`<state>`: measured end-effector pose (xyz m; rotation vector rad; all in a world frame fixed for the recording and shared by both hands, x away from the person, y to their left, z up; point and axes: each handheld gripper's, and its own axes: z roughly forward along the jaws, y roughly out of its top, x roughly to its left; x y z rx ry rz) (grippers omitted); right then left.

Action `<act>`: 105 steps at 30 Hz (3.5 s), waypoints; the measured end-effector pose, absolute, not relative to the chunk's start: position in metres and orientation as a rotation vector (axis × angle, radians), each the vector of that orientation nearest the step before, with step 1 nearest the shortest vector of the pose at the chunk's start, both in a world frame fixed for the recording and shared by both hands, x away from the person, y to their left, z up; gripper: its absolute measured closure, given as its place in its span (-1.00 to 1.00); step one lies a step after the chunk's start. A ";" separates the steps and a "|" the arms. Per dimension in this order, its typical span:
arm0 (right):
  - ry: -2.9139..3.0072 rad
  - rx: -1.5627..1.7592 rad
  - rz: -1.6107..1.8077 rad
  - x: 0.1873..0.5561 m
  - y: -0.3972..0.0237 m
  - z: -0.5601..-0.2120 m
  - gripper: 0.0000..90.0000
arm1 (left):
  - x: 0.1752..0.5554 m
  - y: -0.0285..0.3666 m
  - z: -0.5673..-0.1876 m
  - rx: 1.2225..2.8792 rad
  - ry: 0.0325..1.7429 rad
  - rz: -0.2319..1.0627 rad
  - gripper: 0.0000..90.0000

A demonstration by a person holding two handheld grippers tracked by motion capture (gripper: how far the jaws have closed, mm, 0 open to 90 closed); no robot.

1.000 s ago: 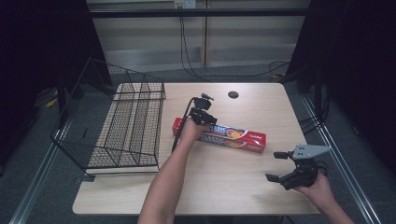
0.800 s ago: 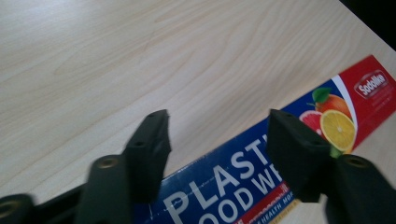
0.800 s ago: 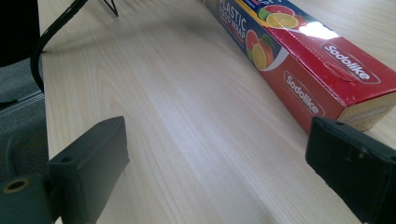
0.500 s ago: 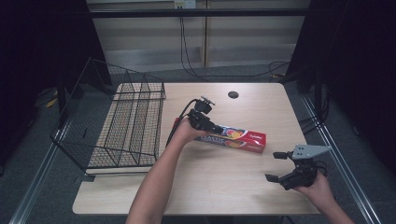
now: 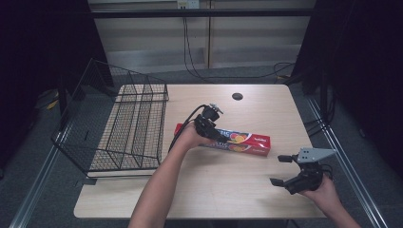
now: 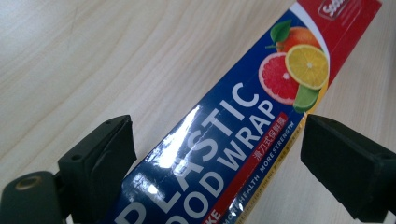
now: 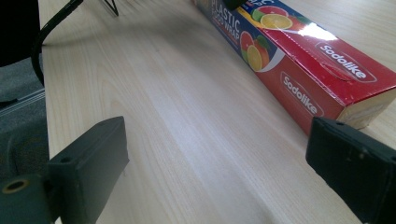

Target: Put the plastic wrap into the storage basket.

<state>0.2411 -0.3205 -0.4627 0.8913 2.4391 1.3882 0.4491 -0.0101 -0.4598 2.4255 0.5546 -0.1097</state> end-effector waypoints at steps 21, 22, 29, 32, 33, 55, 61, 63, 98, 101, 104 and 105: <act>2.444 0.889 1.384 0.241 -0.320 -0.462 -0.87 | 0.423 -0.006 -0.458 2.525 0.454 -0.081 -0.54; 2.444 0.886 1.382 0.240 -0.320 -0.462 -0.87 | 0.421 -0.006 -0.458 2.533 0.448 -0.079 -0.51; 2.441 0.889 1.378 0.241 -0.320 -0.462 -0.87 | 0.408 -0.008 -0.455 2.579 0.434 -0.095 -0.26; 2.434 0.894 1.379 0.241 -0.320 -0.461 -0.87 | 0.406 -0.009 -0.454 2.575 0.468 -0.092 -0.19; 2.434 0.894 1.382 0.241 -0.320 -0.461 -0.87 | 0.404 -0.010 -0.454 2.571 0.480 -0.091 -0.16; 2.443 0.882 1.388 0.241 -0.318 -0.461 -0.87 | 0.409 -0.023 -0.452 2.648 0.507 -0.117 -0.15; 2.443 0.881 1.386 0.241 -0.318 -0.461 -0.87 | 0.410 -0.028 -0.454 2.666 0.527 -0.141 -0.17; 2.443 0.881 1.387 0.241 -0.318 -0.461 -0.87 | 0.410 -0.030 -0.454 2.674 0.514 -0.125 -0.14; 2.436 0.873 1.402 0.240 -0.321 -0.459 -0.87 | 0.410 -0.044 -0.412 2.697 0.650 -0.104 -0.01; 2.431 0.873 1.399 0.239 -0.320 -0.459 -0.87 | 0.411 -0.039 -0.403 2.687 0.674 -0.092 -0.01; 2.432 0.871 1.401 0.239 -0.320 -0.459 -0.88 | 0.413 -0.032 -0.394 2.682 0.690 -0.093 -0.01; 2.432 0.873 1.401 0.239 -0.320 -0.459 -0.88 | 0.414 -0.030 -0.392 2.673 0.700 -0.095 -0.01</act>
